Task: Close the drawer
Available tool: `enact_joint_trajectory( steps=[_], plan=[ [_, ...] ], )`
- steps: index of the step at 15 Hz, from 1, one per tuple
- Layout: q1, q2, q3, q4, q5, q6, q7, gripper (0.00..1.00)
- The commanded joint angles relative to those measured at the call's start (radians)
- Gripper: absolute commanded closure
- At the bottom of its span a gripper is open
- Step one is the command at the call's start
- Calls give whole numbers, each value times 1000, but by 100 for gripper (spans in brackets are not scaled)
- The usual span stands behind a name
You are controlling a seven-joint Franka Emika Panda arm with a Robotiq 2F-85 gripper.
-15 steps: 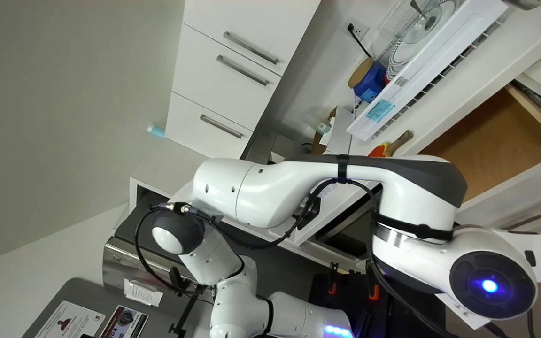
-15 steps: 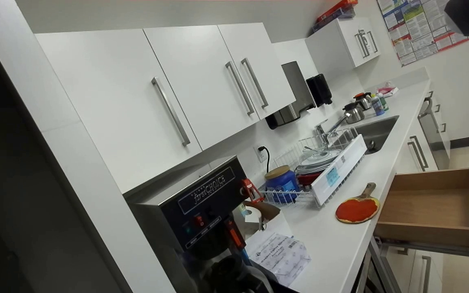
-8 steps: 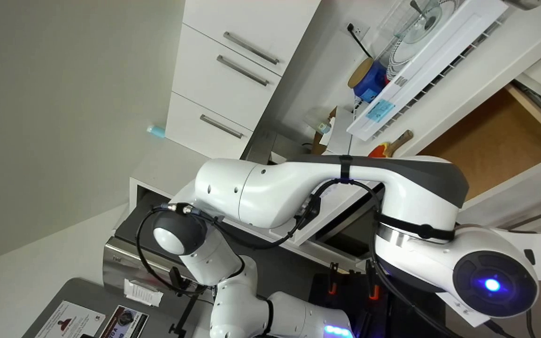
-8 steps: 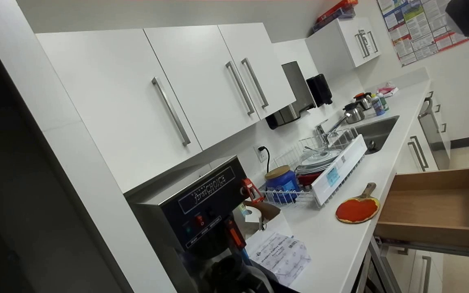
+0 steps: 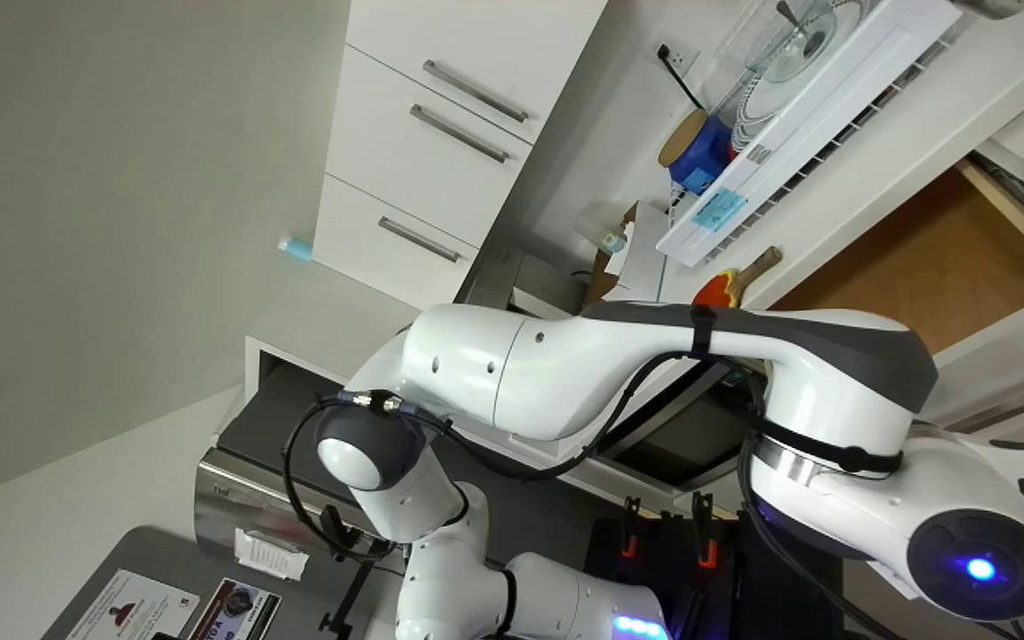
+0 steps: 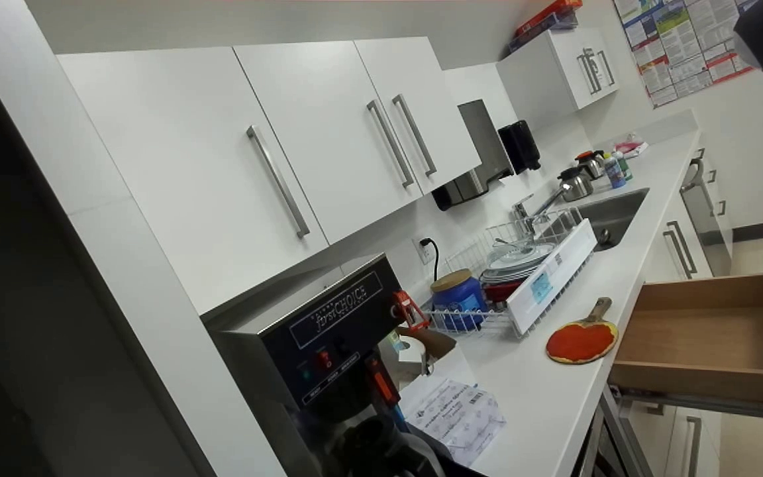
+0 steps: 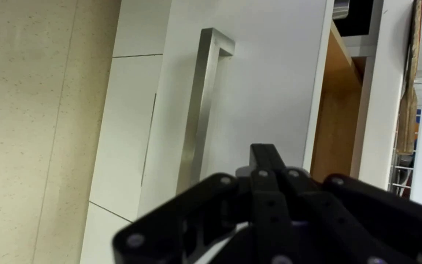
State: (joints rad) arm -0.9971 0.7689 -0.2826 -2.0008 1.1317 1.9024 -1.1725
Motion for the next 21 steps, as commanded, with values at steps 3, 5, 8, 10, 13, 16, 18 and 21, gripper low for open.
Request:
enact_joint_trajectory(
  steps=[3,5,8,10,13,16,18,21],
  plan=[
    [-35,39,61,14,169,-63,-43,100],
    [-24,53,65,15,222,-80,-59,100],
    [5,79,73,26,295,-87,-63,100],
    [36,104,79,48,342,-76,-53,100],
    [88,147,81,94,411,-63,-39,100],
    [146,186,83,147,481,-63,-26,100],
    [186,213,80,188,526,-61,-12,100],
    [244,256,74,258,586,-50,15,100]
  ],
)
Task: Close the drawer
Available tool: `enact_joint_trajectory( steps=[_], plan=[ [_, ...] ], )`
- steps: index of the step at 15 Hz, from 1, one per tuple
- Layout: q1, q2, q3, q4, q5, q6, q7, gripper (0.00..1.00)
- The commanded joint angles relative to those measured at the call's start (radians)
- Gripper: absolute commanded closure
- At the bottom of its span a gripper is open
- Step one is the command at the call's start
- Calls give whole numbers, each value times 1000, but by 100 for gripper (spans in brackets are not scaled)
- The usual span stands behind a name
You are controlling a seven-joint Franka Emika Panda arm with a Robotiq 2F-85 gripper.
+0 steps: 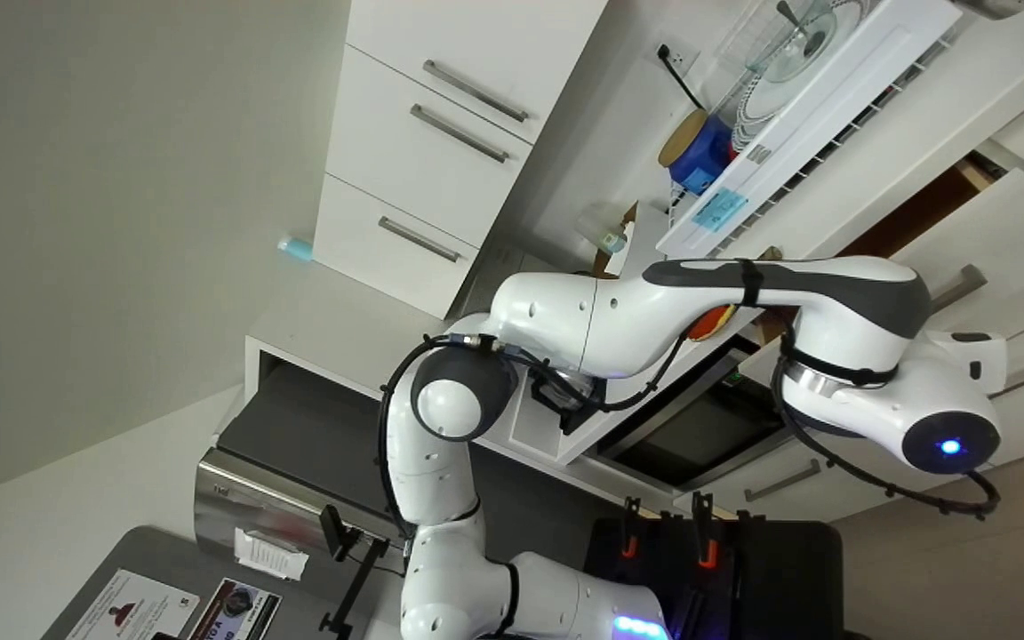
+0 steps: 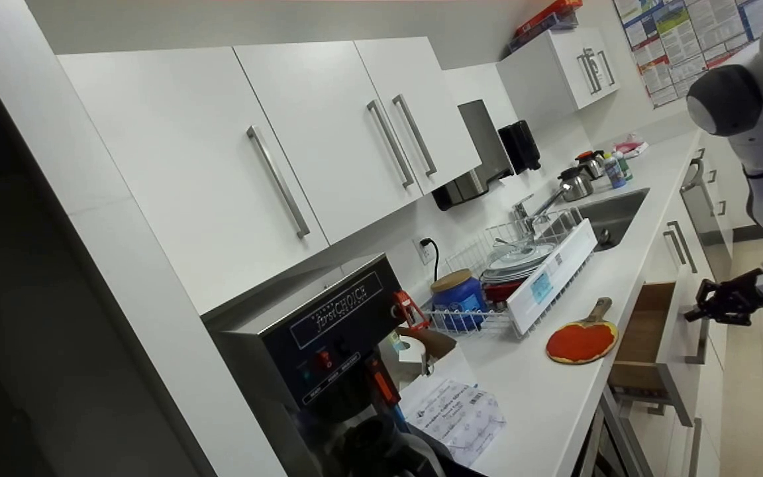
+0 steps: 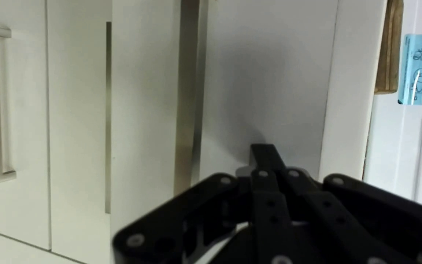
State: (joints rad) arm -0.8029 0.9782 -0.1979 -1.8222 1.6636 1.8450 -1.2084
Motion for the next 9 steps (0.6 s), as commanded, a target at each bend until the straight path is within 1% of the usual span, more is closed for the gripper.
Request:
enact_joint_trajectory(
  steps=[1,6,9],
  plan=[
    [66,62,-13,103,71,10,64,100],
    [135,128,-22,218,138,39,141,100],
    [164,169,-25,295,150,55,192,100]
  ],
)
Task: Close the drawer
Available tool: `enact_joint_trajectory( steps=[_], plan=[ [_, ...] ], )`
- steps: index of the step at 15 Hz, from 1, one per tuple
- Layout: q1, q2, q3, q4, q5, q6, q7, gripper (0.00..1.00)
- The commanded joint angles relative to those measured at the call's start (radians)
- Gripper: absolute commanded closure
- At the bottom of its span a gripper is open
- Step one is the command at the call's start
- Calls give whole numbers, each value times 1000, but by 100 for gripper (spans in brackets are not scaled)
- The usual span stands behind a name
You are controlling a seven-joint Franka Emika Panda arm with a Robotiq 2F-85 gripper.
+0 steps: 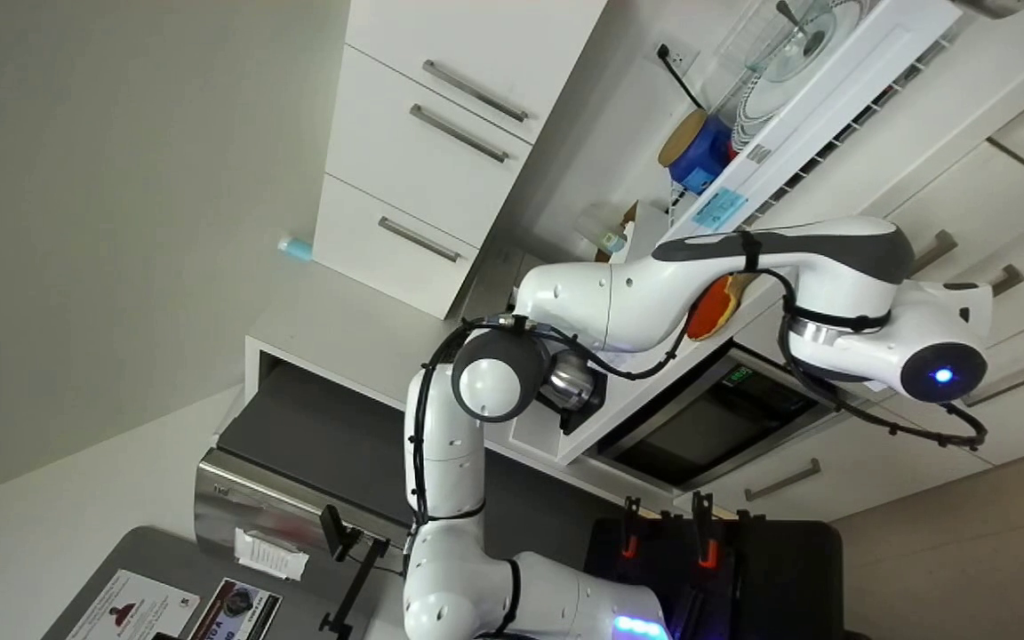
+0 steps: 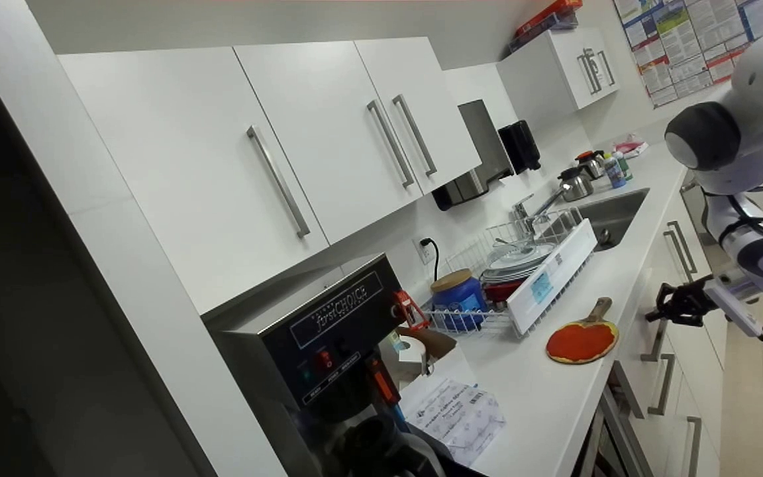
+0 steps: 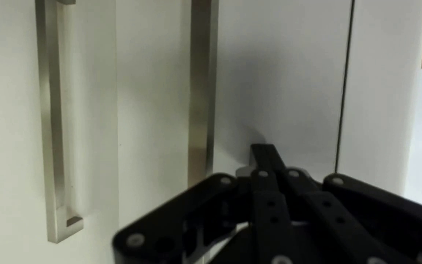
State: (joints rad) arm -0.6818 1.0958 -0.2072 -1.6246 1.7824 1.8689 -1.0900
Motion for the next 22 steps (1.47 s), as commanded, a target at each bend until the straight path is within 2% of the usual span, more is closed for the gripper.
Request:
enact_joint_trajectory(
  steps=[1,4,5,7,12,16,19,22],
  plan=[
    [52,63,-15,117,32,38,87,100],
    [63,63,-22,118,18,33,99,100],
    [64,40,-31,83,8,25,77,100],
    [64,-70,-72,-83,-45,-11,43,100],
    [101,-245,-203,-304,-277,-38,9,100],
    [149,-433,-287,-481,-467,27,-101,100],
    [182,-593,-325,-608,-596,77,-151,100],
    [268,-751,-408,-729,-688,107,-160,100]
  ],
)
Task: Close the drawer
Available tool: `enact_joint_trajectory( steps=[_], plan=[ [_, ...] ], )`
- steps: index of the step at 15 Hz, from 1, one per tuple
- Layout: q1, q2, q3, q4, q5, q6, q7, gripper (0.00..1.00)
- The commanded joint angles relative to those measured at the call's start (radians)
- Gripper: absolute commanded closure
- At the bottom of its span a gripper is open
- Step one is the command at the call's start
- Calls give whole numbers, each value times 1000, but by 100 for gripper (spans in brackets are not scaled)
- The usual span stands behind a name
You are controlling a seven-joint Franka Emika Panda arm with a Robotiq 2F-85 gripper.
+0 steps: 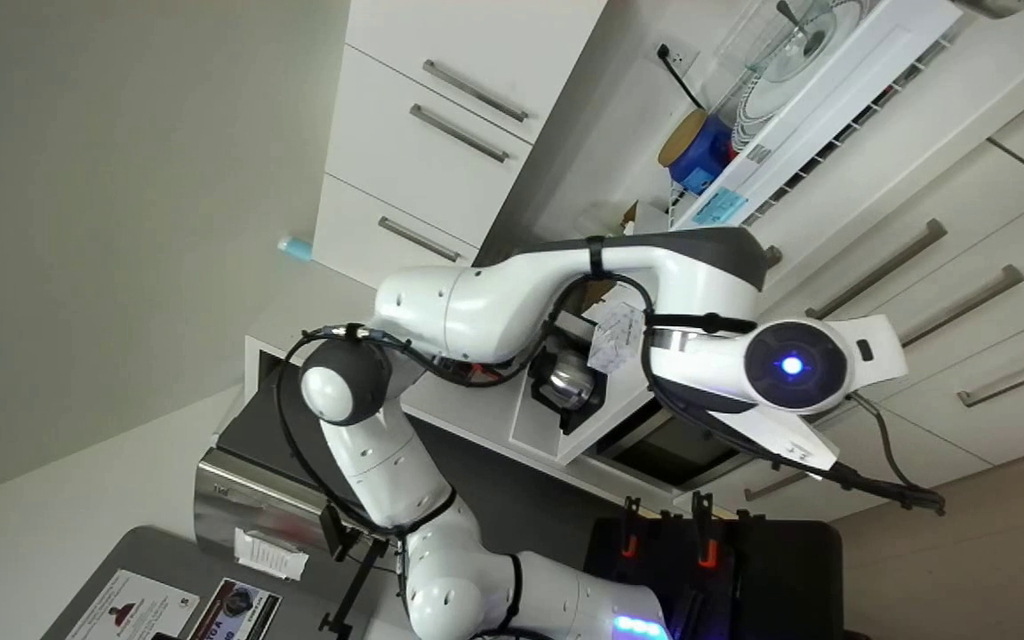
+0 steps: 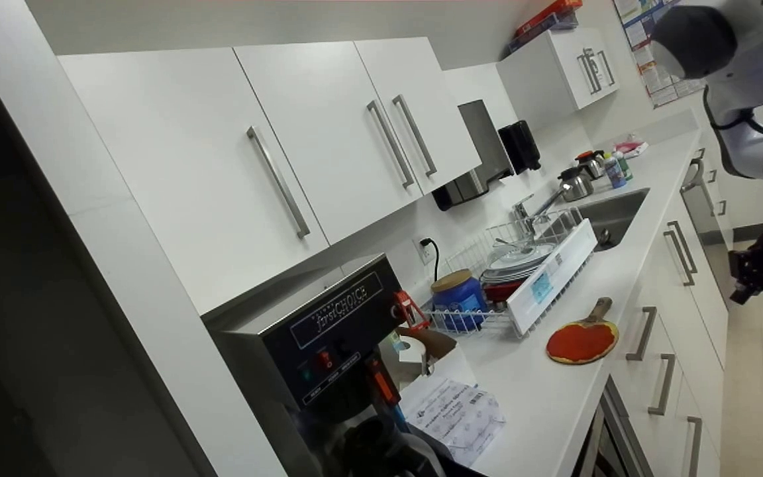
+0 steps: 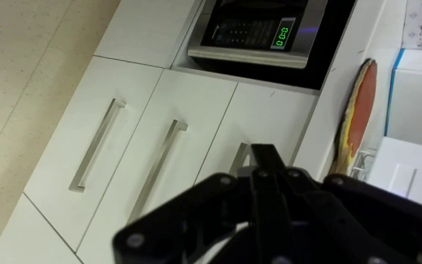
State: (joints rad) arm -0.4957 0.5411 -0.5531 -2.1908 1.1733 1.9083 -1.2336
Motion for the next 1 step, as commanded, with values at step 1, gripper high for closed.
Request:
enact_joint_trajectory(
  steps=[1],
  plan=[
    [106,-250,-83,-199,-113,83,-4,100]
  ],
)
